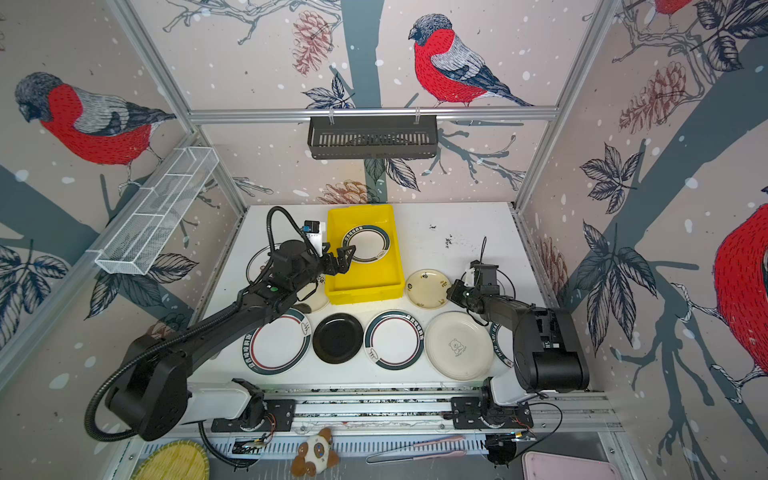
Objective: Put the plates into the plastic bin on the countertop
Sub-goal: 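Lift the cream plate upright toward the left gripper while the left gripper approaches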
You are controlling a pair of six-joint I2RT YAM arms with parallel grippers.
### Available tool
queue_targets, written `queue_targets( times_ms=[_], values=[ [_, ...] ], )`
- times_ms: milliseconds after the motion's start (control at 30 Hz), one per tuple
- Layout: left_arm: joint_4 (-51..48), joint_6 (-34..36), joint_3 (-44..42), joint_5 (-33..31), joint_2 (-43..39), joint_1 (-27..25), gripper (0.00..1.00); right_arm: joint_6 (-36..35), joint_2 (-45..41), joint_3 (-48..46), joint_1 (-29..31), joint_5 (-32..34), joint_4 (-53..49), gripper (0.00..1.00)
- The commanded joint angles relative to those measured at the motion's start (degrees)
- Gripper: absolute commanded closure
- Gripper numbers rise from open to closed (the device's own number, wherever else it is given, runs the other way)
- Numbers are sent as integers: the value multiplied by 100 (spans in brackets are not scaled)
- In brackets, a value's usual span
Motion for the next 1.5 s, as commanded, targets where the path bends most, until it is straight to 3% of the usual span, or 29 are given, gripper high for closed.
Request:
queue_targets(
  times_ms=[0,267,500,733,900,1167,1467],
  values=[
    [113,33,19,-53,-16,11,3,234,-160,-41,-25,111,134,97],
    [167,-24,19,101,72,11,3,560,-887,-77,-86,-5,229,98],
    [293,-163,-87,254,4,3,3,654,-1906,-85,-103,369,-24,98],
    [814,-498,-223,785,124,-123,8,668,-2573,155,28,40,-332,98],
    [1235,-773,-153,1013,388,-393,11,638,-2681,252,432,31,-355,98],
    [2230,-1634,-40,1730,1050,-541,25,722,-2687,327,790,-220,-141,98],
    [2474,-1841,-18,1869,1298,-653,37,469,-2699,413,1053,102,-275,98]
  ],
)
